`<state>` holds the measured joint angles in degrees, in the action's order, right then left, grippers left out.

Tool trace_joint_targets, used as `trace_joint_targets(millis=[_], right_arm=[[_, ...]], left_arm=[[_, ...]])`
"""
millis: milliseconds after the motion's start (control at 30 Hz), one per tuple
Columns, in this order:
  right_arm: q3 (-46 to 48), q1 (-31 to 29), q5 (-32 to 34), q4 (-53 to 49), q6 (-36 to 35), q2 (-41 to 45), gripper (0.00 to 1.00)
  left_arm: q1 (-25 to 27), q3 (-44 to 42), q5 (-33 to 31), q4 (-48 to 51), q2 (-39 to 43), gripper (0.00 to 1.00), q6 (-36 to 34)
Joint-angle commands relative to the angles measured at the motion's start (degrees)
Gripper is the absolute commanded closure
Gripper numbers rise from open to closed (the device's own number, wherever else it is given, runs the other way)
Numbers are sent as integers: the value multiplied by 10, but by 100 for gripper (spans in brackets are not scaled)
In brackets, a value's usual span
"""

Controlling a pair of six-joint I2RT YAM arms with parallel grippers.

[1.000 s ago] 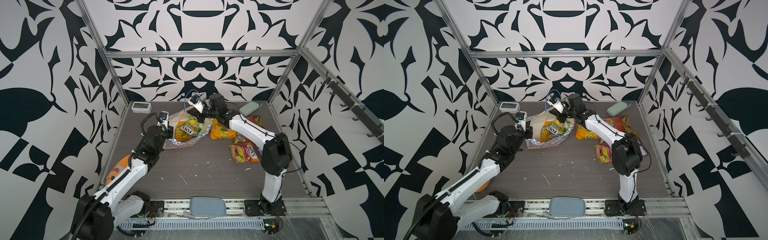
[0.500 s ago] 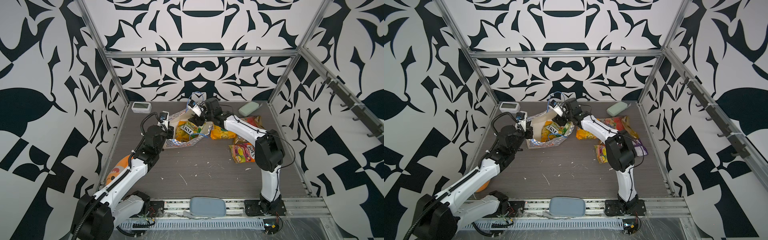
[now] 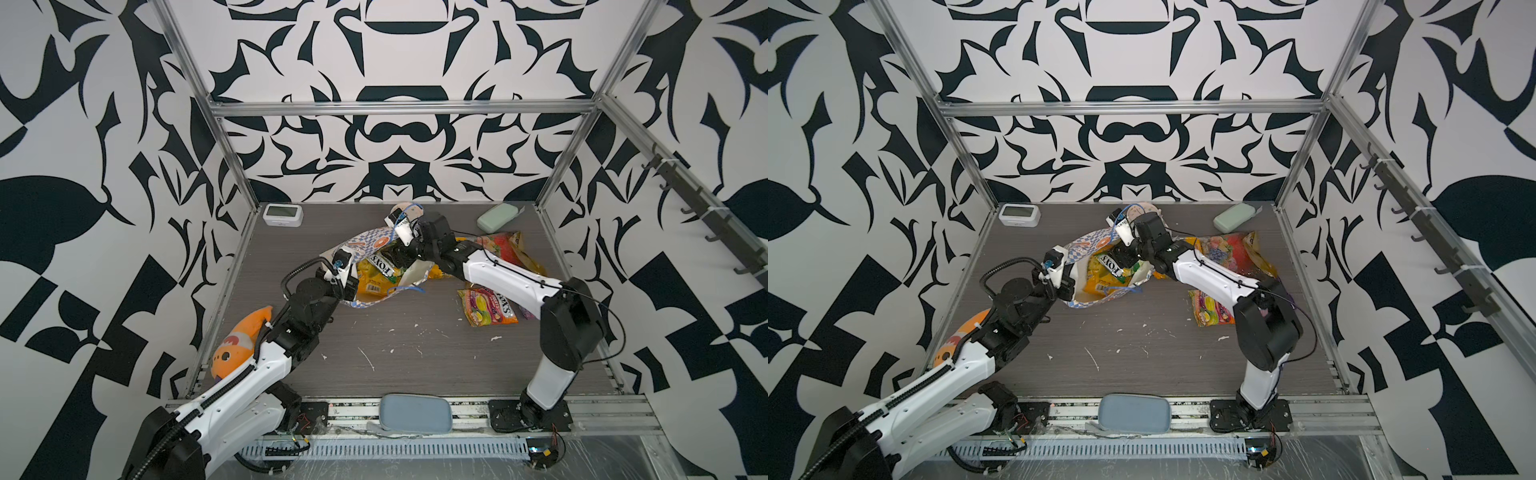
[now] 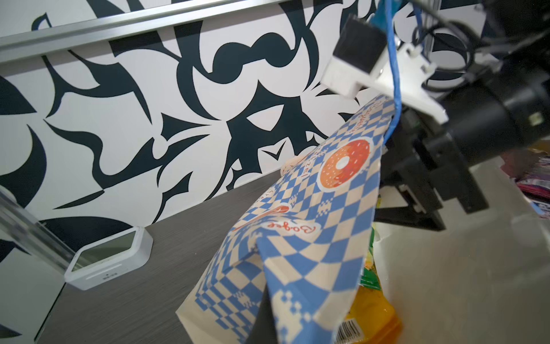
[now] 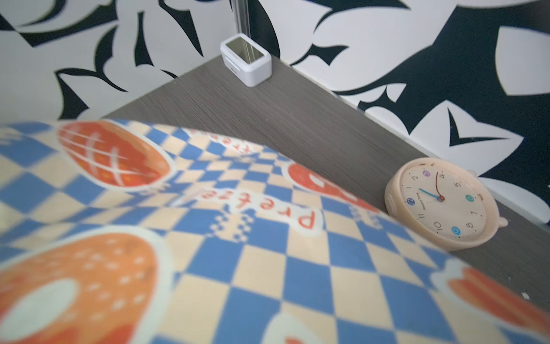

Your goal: Take the snacks out of the paper bag

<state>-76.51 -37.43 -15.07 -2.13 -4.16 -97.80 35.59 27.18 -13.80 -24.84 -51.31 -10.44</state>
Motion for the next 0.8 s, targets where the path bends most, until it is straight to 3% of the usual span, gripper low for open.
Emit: trace_joint_targets(millis=[0, 267, 333, 500, 667, 767], right_arm=[[23, -12, -45, 25, 1, 68, 28], [121, -17, -40, 35, 69, 201, 28], [136, -23, -47, 19, 68, 222, 34], [142, -52, 41, -65, 49, 206, 40], [175, -59, 59, -40, 73, 193, 45], [190, -61, 103, -28, 89, 189, 48]], left_arm=[[14, -12, 22, -55, 18, 100, -15], [49, -21, -13, -8, 31, 100, -16], [50, -19, -20, -4, 30, 100, -18], [51, -19, -21, -23, 18, 100, -26], [51, -18, -20, -28, 16, 100, -20], [51, -18, -25, -25, 21, 100, -19]])
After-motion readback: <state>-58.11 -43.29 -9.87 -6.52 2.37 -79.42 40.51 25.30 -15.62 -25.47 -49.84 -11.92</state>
